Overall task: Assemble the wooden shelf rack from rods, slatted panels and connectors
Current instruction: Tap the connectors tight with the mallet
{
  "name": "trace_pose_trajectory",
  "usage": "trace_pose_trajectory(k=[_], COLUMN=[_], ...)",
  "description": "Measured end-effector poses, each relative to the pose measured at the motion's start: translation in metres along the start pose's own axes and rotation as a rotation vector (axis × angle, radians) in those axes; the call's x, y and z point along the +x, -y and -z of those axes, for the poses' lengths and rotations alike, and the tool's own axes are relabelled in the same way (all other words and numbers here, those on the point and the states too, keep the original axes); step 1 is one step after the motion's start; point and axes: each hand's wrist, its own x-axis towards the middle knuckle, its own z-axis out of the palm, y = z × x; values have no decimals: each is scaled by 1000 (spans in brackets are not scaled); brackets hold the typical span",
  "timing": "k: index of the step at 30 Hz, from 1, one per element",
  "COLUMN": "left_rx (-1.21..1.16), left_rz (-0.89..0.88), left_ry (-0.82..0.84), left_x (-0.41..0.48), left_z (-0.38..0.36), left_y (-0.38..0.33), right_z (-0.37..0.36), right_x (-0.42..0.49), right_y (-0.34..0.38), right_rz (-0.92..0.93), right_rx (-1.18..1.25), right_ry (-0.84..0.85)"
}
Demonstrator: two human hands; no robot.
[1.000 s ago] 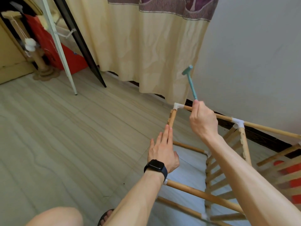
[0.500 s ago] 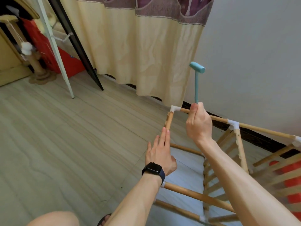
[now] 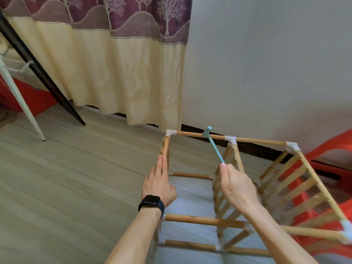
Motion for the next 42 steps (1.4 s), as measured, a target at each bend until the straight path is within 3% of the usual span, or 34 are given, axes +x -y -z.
trace_pose_trajectory(k=[3, 9, 14, 16, 19, 22, 24, 27, 29, 33, 37, 39, 42], left_rx=[-6, 81, 89, -4, 111, 203, 233, 188, 168, 124, 118, 133, 109], left_rz=[2, -40, -308, -431, -544, -543, -539, -538, -546, -560, -442, -349, -287], left_ry=[0, -26, -92, -58, 73, -6, -17, 42, -39, -147, -214, -244, -315], left_x=[1, -1, -26, -46, -81, -101, -100, -87, -74, -40, 6, 25, 49], left_z=[3, 11, 14, 15, -2, -20, -20, -6, 19, 76, 103, 100, 88], left_y=[0, -6, -18, -37, -68, -82, -83, -79, -79, -86, -97, -101, -107], right_z=[15, 8, -9, -12, -11, -4, 0, 14, 32, 74, 90, 88, 61], right_x=[-42, -101, -99, -96, -96, -97, -96, -89, -76, -27, 11, 4, -43], right_y=[-43, -113, -117, -115, -113, -107, -106, -102, -87, -53, -36, -37, -56], right_rz=[-92, -186, -104, -61, -55, -60, -14, 67, 119, 132, 126, 135, 120], right_rx=[99, -116, -209, -285, -258, -176, -216, -275, -194, 57, 250, 350, 420], right_ry=[-120, -132, -381, -369, -369, -327, -211, -133, -121, -148, -322, -416, -360])
